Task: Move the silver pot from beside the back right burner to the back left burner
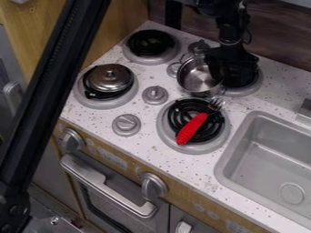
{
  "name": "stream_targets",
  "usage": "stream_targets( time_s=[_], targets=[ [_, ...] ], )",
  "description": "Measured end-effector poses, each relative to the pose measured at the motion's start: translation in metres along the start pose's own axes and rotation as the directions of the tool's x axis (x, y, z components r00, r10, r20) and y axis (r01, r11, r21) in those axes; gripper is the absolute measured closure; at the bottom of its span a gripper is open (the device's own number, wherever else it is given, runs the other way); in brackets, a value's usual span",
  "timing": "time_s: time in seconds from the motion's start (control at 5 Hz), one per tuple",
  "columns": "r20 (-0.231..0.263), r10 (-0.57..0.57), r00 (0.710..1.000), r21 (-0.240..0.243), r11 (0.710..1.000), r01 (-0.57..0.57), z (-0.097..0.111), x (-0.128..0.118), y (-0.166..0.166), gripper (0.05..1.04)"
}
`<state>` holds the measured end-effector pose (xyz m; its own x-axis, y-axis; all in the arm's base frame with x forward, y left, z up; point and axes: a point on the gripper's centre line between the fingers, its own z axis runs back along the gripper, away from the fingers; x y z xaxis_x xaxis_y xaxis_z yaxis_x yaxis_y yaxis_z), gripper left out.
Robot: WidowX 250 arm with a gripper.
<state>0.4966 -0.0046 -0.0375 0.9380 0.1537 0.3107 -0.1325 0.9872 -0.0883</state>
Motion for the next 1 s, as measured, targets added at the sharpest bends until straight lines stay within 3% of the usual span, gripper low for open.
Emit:
stream_targets(
  time_s=[0.4, 0.6, 0.8, 1.0],
  targets=[
    [-0.027, -0.018, 0.999, 0.003, 1.0, 0.018, -0.004, -0.008, 0.007, 0.711],
    [-0.028, -0.102, 0.994, 0.026, 0.994, 0.103, 0.001, -0.008, 0.012, 0.93],
    [0.014, -0.217, 0.976, 0.023, 0.976, 0.217, 0.025, 0.008, 0.01, 1.008],
    [0.026, -0.356, 0.934, 0.051, 0.934, 0.355, 0.048, 0.032, 0.022, 1.014]
  ],
)
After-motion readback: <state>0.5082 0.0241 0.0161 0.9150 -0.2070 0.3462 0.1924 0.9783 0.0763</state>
